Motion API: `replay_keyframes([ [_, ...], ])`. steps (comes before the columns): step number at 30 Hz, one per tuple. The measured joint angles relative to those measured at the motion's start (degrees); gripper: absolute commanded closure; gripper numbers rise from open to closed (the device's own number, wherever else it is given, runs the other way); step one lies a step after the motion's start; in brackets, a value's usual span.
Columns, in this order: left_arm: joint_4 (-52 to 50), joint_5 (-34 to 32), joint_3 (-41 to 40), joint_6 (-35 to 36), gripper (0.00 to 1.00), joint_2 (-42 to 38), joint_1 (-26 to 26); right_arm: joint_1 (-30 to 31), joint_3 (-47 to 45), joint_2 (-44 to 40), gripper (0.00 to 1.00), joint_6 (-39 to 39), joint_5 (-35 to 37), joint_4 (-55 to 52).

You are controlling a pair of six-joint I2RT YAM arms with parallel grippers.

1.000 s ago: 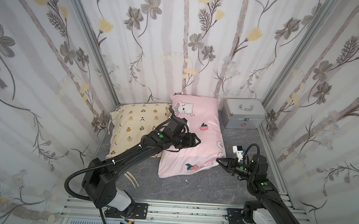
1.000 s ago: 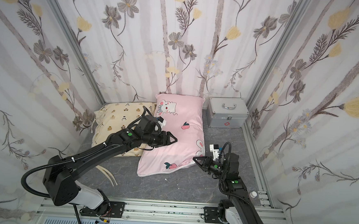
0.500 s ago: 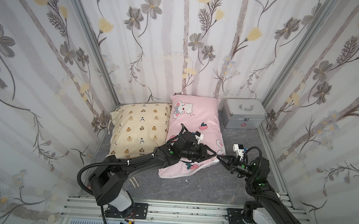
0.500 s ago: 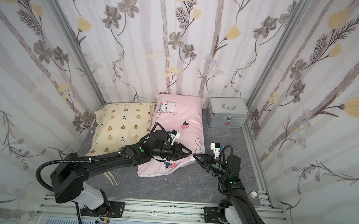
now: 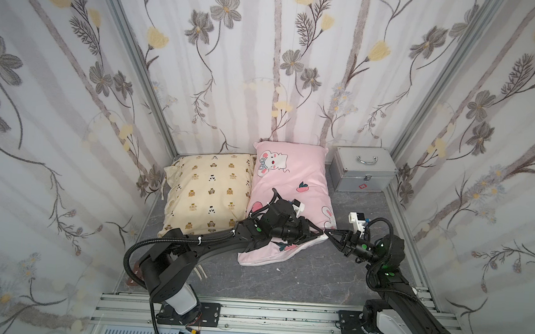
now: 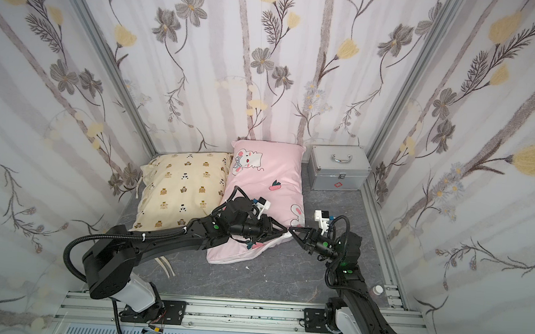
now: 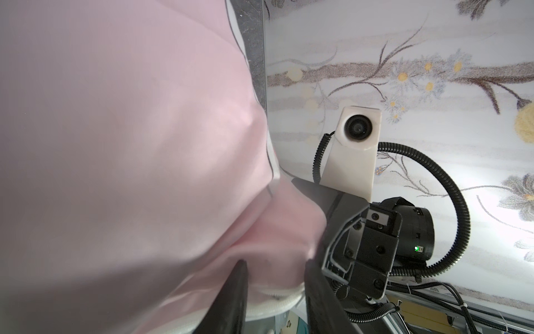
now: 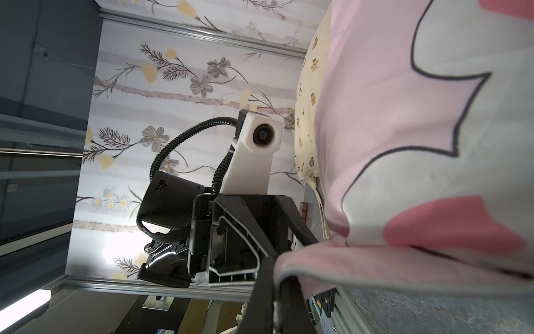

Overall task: Zip up pillowcases
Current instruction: Zip the zipper on the pillowcase.

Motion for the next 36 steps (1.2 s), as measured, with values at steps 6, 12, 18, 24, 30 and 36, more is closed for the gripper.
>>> replay_keyframes([
  [6,0.7,0.0,-0.7,-0.9,0.71,0.0,-0.1,0.0,0.7,0.9,1.0,-4.2,0.3,-4.3],
  [12,0.7,-0.2,-1.0,-1.2,0.71,-0.2,-0.2,0.0,1.4,1.0,1.0,-8.7,1.7,-9.6],
  [18,0.7,-0.2,-1.1,-1.4,0.72,-0.2,-0.5,0.0,1.9,1.2,1.0,-10.4,2.6,-11.6],
  [24,1.6,-0.2,-1.2,-1.7,0.75,0.4,-0.8,0.0,2.1,1.5,1.0,-10.8,3.0,-11.6],
  [30,2.3,-0.5,-1.2,-1.7,0.75,0.7,-0.9,0.0,2.1,1.7,1.0,-11.2,3.0,-11.6],
  [36,2.4,-1.1,-1.2,-1.7,0.74,1.4,-0.9,0.0,2.1,1.7,1.0,-11.2,3.0,-11.6],
])
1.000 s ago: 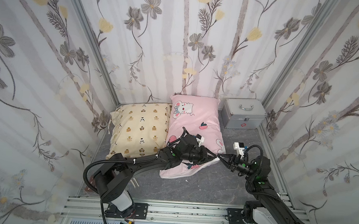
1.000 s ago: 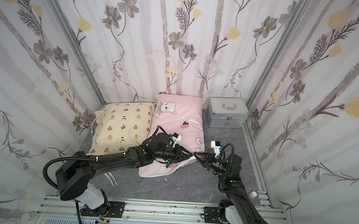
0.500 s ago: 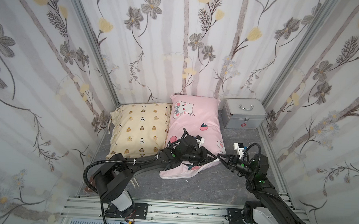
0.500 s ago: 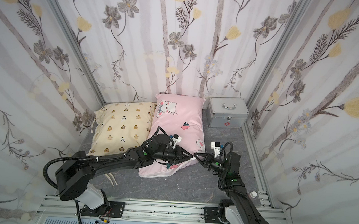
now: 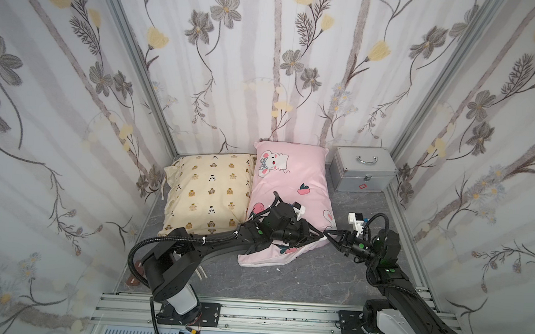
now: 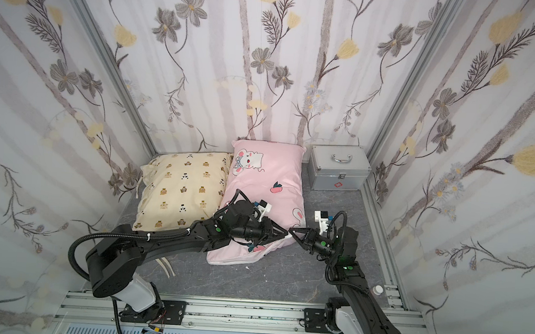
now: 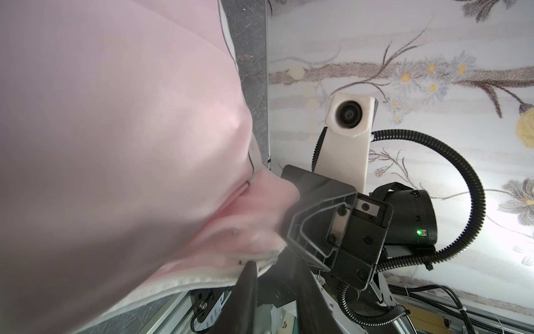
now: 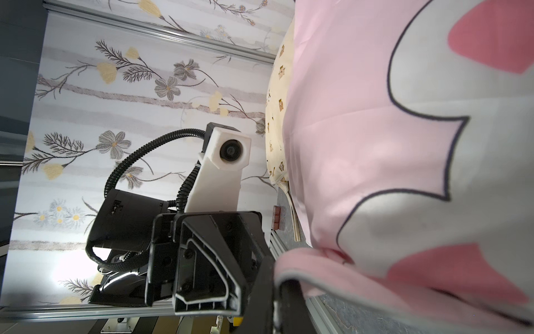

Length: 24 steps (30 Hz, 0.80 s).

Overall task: Zip up pillowcases
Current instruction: Zip the zipper on the pillowcase.

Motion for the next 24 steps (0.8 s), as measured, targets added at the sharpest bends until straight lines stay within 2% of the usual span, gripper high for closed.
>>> replay_keyframes([
  [19,1.6,-0.4,0.0,-0.9,0.84,1.2,0.0,0.6,0.0,1.0,1.0,0.0,0.0,0.1],
  [24,1.6,-0.5,0.0,-1.0,0.93,1.5,0.0,0.6,0.0,0.8,1.0,0.0,0.0,0.1],
])
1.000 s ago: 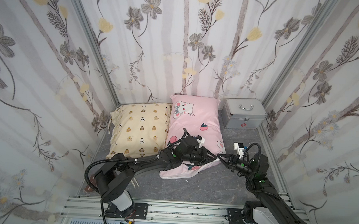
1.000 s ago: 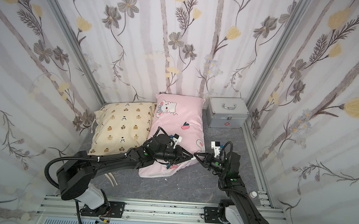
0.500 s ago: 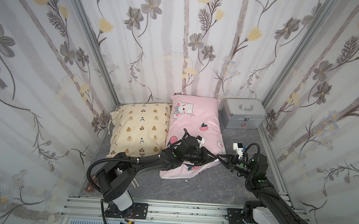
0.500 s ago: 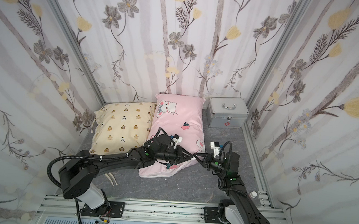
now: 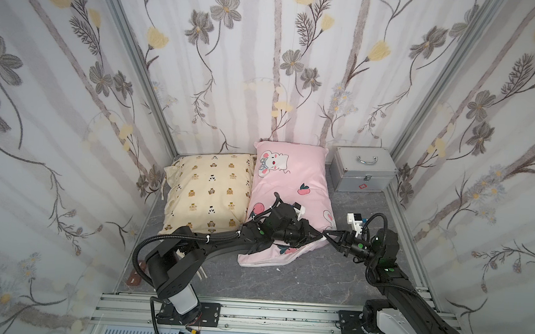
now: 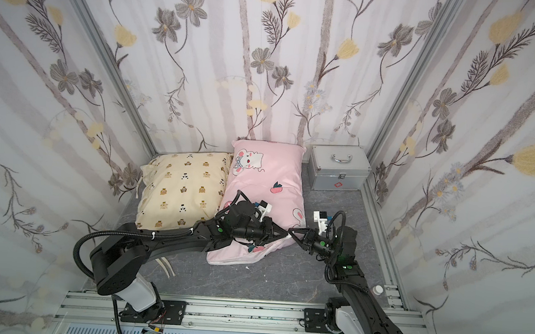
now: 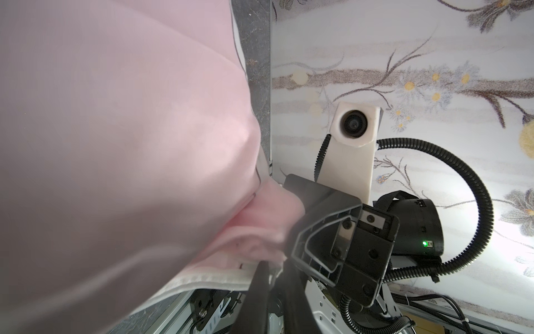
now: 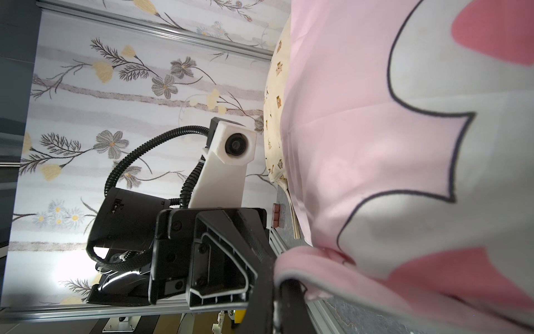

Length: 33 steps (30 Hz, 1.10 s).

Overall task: Zip up pillowcases
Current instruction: Zip the zipper on the pillowcase.

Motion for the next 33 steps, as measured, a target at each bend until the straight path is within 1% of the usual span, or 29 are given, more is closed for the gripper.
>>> replay_keyframes([
  [4,0.0,-0.2,0.0,0.0,1.0,0.1,0.0,0.0,0.0,-0.1,1.0,0.0,0.0,0.0],
  [9,0.2,-0.7,-0.4,0.0,1.0,0.1,0.0,0.0,0.0,-1.2,1.0,0.0,0.0,-0.2],
  [13,-0.2,-3.0,-1.4,0.9,1.0,-0.3,-0.1,-0.2,0.0,-3.3,1.0,0.0,0.1,-1.5],
  [17,-3.1,-6.6,-3.6,2.7,1.0,-1.7,-0.1,-1.0,0.3,-6.3,1.0,-0.2,0.3,-4.5],
  [23,-8.9,-11.2,-6.9,6.0,1.0,-4.4,0.0,-4.3,2.6,-10.9,1.0,-2.4,1.6,-12.2],
  [28,-14.5,-14.0,-10.6,7.8,1.0,-6.2,0.1,-6.6,4.0,-12.5,1.0,-3.7,3.1,-16.4],
  [33,-18.8,-16.3,-15.4,9.4,1.0,-9.8,0.6,-7.4,6.1,-13.1,1.0,-5.2,4.8,-19.6],
])
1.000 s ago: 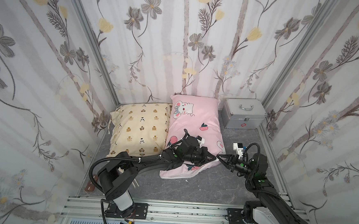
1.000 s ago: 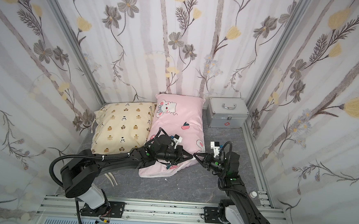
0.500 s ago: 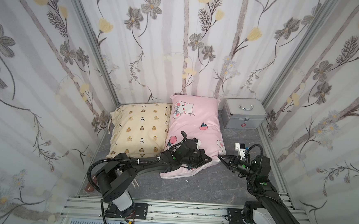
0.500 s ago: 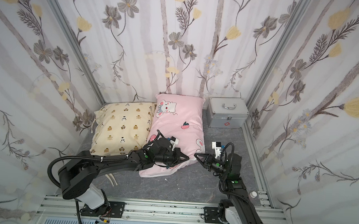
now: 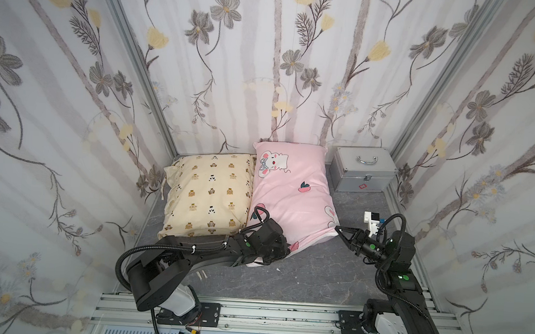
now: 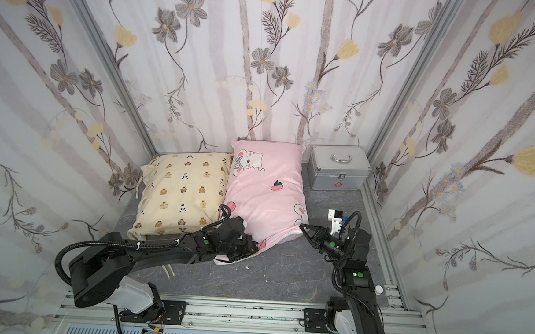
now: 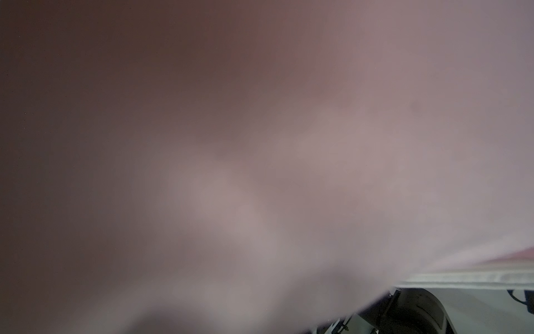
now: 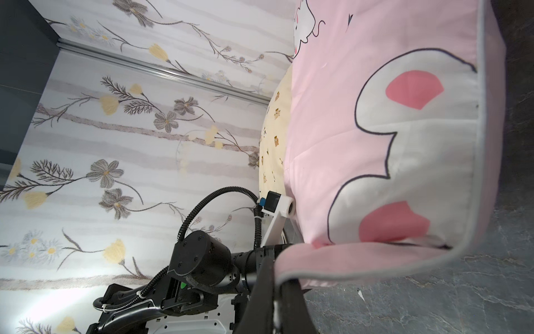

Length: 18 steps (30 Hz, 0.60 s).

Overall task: Zip up pillowcases
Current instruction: Zip the zipper on the pillowcase, then place the pillowcase at the center of the board.

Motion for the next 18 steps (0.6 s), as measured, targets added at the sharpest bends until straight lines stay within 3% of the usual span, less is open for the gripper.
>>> replay_keyframes([
  [15,-22.3,-4.7,-7.9,7.5,1.0,-14.6,9.9,-0.4,14.6,3.6,1.0,-18.8,13.1,-21.5],
  [16,-23.6,-4.9,-7.7,8.3,1.0,-14.6,10.2,-0.4,15.3,4.0,0.96,-20.0,14.2,-22.9],
  [17,-24.6,-5.0,-7.4,8.7,1.0,-14.6,10.3,-0.4,16.0,4.3,0.71,-21.1,14.9,-24.2],
  [18,-25.6,-5.0,-6.8,9.3,0.95,-14.6,10.5,-0.4,17.0,4.7,0.32,-22.3,15.9,-25.9],
])
